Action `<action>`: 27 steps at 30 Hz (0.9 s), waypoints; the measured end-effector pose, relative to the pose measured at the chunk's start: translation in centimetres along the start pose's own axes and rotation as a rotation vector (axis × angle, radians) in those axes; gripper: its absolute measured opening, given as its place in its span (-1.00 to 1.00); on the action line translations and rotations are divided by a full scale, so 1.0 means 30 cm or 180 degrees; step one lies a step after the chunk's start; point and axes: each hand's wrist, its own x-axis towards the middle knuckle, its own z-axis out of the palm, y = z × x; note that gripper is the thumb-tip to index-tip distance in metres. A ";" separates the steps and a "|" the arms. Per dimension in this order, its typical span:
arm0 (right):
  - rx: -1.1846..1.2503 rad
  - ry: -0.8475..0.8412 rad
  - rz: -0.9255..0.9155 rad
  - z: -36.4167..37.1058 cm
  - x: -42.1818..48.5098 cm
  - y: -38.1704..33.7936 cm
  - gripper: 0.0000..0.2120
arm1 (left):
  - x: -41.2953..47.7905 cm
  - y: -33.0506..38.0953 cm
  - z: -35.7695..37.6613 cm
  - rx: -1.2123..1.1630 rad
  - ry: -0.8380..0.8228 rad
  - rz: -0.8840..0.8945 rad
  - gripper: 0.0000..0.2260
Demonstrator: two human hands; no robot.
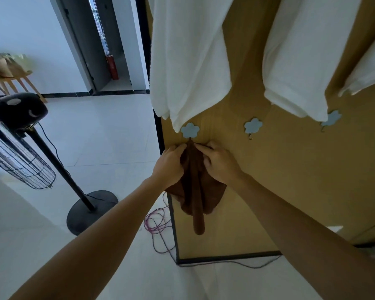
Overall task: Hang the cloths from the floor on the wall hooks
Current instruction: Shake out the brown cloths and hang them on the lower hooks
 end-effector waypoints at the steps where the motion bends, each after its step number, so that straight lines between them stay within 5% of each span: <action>1: 0.0055 0.0028 0.0073 -0.002 -0.002 -0.004 -0.61 | 0.000 0.001 0.001 -0.0043 0.0024 0.0042 -0.57; 9: -0.0369 0.0451 0.0327 0.040 0.007 -0.011 -0.74 | -0.009 0.019 0.016 0.0552 0.0753 0.0101 -0.76; 14: -0.0171 0.0329 0.0371 0.039 0.006 -0.040 -0.83 | 0.008 0.041 0.024 -0.0217 0.0348 -0.0216 -0.80; 22: 0.0362 -0.0504 0.0908 0.047 -0.029 -0.043 -0.66 | -0.028 0.029 0.046 -0.0710 -0.0829 -0.0653 -0.87; 27: 0.0340 -0.0180 0.0961 0.039 -0.052 -0.045 -0.67 | -0.074 -0.001 0.040 0.0190 -0.0278 -0.0349 -0.68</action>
